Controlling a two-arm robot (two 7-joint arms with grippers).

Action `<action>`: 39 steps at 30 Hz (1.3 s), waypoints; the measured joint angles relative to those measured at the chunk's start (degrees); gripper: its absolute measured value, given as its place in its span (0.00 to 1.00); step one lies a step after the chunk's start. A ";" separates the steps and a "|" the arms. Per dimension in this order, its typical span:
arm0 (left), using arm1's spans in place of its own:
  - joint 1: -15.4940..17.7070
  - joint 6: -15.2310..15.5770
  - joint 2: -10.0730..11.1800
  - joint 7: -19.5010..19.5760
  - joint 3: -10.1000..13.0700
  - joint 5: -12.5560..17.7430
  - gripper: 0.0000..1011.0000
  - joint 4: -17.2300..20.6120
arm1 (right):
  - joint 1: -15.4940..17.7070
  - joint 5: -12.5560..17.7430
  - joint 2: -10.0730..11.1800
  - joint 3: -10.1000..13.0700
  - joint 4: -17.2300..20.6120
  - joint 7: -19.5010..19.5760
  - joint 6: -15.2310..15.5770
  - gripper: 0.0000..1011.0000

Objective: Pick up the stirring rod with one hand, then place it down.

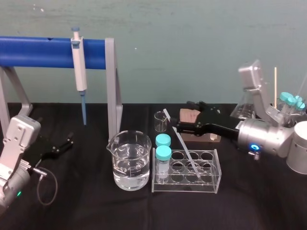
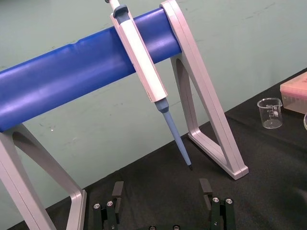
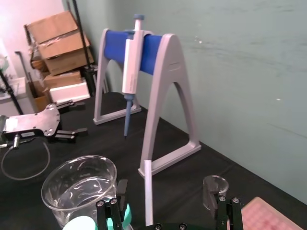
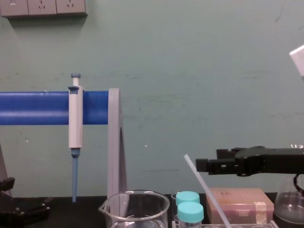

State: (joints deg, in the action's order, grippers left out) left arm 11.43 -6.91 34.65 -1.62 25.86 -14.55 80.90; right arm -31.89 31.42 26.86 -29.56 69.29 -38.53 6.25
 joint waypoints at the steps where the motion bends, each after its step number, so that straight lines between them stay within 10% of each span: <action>1: 0.00 0.00 0.00 0.00 0.00 0.00 0.99 0.00 | -0.66 -0.25 -0.36 -0.61 -0.68 -0.48 0.00 0.99; 39: 0.00 0.00 0.00 0.00 0.00 0.00 0.99 0.00 | -4.36 -1.98 -3.31 -4.44 -6.59 -2.51 0.54 0.94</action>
State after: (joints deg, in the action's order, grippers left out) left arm 11.43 -6.91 34.65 -1.62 25.86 -14.55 80.90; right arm -36.25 29.44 23.55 -34.00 62.70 -41.03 6.79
